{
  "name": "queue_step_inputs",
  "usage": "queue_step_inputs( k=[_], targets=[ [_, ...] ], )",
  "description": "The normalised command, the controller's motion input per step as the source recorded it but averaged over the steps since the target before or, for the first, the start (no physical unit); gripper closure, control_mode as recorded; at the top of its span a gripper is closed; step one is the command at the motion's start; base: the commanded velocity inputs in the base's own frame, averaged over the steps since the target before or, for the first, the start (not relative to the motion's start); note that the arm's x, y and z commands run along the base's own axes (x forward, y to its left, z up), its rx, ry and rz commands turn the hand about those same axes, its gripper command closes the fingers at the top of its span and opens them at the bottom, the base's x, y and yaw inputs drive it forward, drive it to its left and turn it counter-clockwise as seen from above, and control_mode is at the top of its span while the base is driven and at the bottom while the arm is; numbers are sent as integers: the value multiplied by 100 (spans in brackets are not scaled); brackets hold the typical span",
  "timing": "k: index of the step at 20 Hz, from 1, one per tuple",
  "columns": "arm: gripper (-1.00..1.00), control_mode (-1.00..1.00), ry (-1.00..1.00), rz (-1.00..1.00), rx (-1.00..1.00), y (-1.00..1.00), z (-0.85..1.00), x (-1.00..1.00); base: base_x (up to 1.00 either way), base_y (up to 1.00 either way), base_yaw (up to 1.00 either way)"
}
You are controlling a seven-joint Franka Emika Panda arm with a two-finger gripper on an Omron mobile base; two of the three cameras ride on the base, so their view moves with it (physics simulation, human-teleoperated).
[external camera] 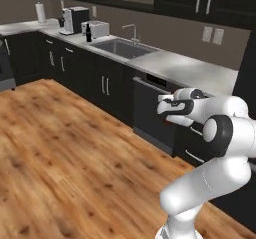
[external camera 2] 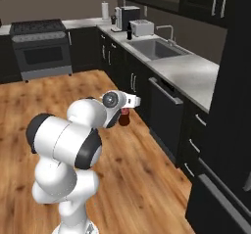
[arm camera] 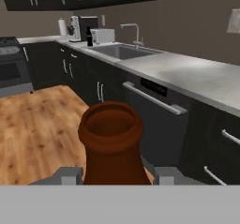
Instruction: Place the large bottle from the dining counter next to the other large bottle outside the sink, and place the small bottle from the dining counter next to the other small bottle inside the sink.
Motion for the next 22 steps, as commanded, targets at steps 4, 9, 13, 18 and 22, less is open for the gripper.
queue_step_inputs(
  k=[4,9,13,18,22],
  targets=[
    [100,100,0,0,0,0,0,0,100,11,9],
    [100,100,0,0,0,0,0,0,100,8,8],
    [100,100,0,0,0,0,0,0,100,14,6],
    [100,100,0,0,0,0,0,0,100,19,4],
    [100,100,0,0,0,0,0,0,100,20,3]
  ],
)
